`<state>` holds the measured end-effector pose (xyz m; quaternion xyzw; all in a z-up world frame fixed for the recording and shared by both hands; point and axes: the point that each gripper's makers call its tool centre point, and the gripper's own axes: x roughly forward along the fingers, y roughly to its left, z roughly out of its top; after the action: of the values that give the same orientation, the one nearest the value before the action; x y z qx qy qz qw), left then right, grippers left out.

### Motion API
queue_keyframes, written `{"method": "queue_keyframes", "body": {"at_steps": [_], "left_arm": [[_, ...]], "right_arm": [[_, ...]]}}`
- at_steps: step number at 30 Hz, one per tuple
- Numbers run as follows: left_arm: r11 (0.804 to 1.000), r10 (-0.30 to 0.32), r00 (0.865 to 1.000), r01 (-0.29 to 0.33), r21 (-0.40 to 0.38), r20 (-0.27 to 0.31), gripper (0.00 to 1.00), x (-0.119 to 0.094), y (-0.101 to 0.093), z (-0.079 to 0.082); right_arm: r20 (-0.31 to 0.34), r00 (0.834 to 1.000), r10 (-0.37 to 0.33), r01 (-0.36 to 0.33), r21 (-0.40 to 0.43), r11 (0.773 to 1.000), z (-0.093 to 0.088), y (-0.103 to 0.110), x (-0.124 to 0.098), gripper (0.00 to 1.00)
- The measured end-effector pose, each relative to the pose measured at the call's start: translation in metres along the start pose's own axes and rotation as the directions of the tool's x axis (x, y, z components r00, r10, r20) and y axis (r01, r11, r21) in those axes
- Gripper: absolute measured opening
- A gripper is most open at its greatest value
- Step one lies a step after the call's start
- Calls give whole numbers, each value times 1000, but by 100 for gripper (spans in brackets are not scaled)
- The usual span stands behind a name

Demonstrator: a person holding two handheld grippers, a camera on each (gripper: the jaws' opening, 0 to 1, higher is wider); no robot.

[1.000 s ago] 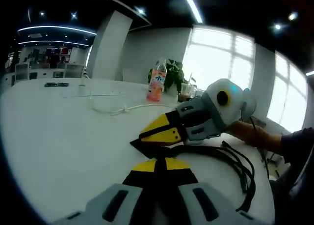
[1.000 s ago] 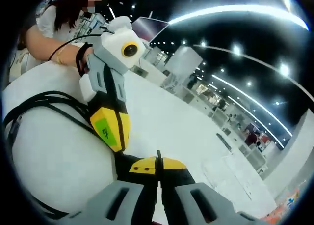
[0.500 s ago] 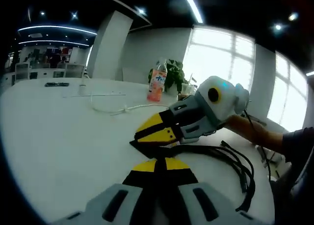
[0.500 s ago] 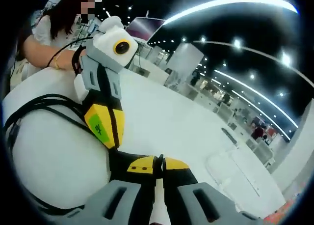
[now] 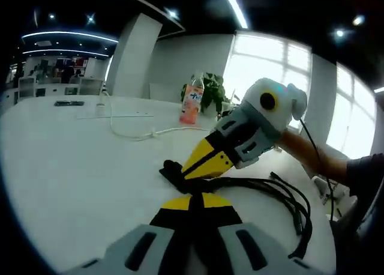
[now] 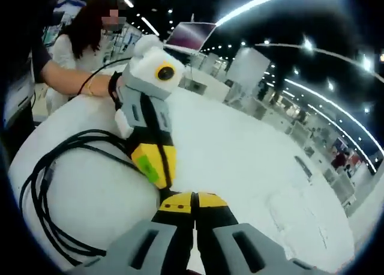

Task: Coil the Type-C to USB data cable on the desktop and secure it with Velcro straps.

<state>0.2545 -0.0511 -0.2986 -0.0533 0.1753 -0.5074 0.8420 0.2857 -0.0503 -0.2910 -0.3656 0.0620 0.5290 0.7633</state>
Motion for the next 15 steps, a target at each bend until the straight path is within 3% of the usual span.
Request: {"method": "queue_keyframes", "body": {"at_steps": [2, 5, 9, 15], "left_arm": [[1000, -4, 1000, 4, 2, -1, 5, 0, -1, 0], [1000, -3, 1000, 3, 4, 1, 5, 0, 0, 0], [1000, -5, 1000, 5, 6, 1, 5, 0, 0, 0], [1000, -6, 1000, 6, -4, 10, 5, 0, 1, 1]], "right_arm": [[-43, 996, 78, -73, 106, 992, -7, 8, -1, 0], [-43, 996, 81, -79, 54, 995, -6, 9, 1, 0], [-44, 996, 78, -75, 64, 995, -8, 8, 0, 0], [91, 996, -25, 1, 258, 966, -15, -5, 0, 0]]}}
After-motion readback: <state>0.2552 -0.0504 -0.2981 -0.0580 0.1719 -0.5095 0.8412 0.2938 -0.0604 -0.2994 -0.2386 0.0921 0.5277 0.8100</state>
